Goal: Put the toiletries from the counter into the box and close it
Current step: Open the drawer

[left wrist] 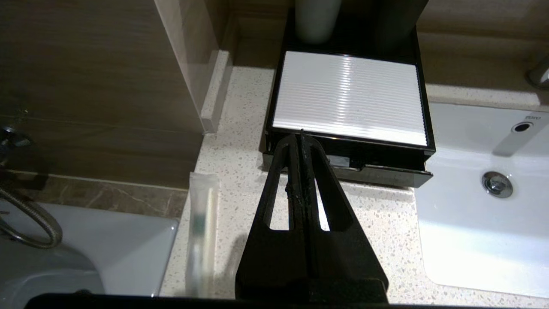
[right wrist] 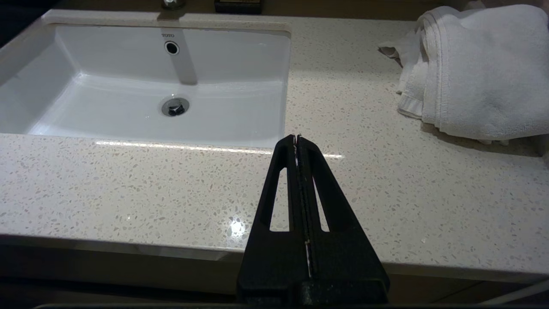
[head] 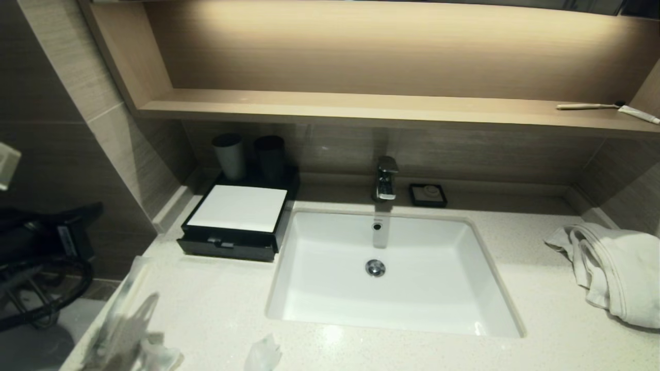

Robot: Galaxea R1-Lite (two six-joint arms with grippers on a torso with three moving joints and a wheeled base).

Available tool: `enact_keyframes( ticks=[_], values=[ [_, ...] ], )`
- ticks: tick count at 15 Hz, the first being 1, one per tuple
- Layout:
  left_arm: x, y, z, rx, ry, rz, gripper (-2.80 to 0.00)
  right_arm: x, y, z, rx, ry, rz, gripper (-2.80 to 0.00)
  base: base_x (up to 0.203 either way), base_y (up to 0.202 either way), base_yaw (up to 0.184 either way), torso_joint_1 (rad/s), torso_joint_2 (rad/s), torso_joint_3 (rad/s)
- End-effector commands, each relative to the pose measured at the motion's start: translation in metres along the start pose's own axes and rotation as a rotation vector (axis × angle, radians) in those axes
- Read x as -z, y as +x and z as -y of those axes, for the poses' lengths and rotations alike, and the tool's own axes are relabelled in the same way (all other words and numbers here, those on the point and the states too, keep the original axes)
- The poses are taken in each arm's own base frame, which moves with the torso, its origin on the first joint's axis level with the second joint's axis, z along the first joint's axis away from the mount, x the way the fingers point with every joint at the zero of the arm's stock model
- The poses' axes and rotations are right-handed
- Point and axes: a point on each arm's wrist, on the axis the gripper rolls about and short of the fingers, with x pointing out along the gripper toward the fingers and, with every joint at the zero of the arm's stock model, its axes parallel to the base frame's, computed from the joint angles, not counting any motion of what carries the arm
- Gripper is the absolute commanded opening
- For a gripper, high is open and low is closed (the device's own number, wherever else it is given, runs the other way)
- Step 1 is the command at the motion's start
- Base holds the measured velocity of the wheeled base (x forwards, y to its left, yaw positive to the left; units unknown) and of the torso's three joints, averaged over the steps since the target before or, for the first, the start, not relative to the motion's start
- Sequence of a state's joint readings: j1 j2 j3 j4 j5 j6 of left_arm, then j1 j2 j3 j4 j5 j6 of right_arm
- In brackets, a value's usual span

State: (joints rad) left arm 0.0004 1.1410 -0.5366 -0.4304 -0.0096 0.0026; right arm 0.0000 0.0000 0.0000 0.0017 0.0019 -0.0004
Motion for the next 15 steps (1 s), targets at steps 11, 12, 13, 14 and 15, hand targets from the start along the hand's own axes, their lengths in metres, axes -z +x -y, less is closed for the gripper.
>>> enact_keyframes(
  ticks=[11,12,13,14,15],
  values=[
    [0.056,0.059,0.038,0.096,-0.039,-0.166,-2.80,0.000,0.000,0.000,0.000,0.000,0.000,-2.80,0.000,0.000,0.000,0.000,0.00,0.000],
    [0.063,0.065,0.039,0.087,-0.039,-0.167,-2.80,0.000,0.000,0.000,0.000,0.000,0.000,-2.80,0.000,0.000,0.000,0.000,0.00,0.000],
    [0.069,0.070,0.040,0.080,-0.040,-0.161,-2.80,0.000,0.000,0.000,0.000,0.000,0.000,-2.80,0.000,0.000,0.000,0.000,0.00,0.000],
    [0.075,0.074,0.041,0.073,-0.042,-0.150,-2.80,0.000,0.000,0.000,0.000,-0.001,0.000,-2.80,0.000,0.000,0.000,0.000,0.00,0.000],
    [0.081,0.079,0.041,0.067,-0.044,-0.142,-2.80,0.000,0.000,0.000,0.000,0.000,0.000,-2.80,0.000,0.000,0.000,0.000,0.00,0.000]
  ],
)
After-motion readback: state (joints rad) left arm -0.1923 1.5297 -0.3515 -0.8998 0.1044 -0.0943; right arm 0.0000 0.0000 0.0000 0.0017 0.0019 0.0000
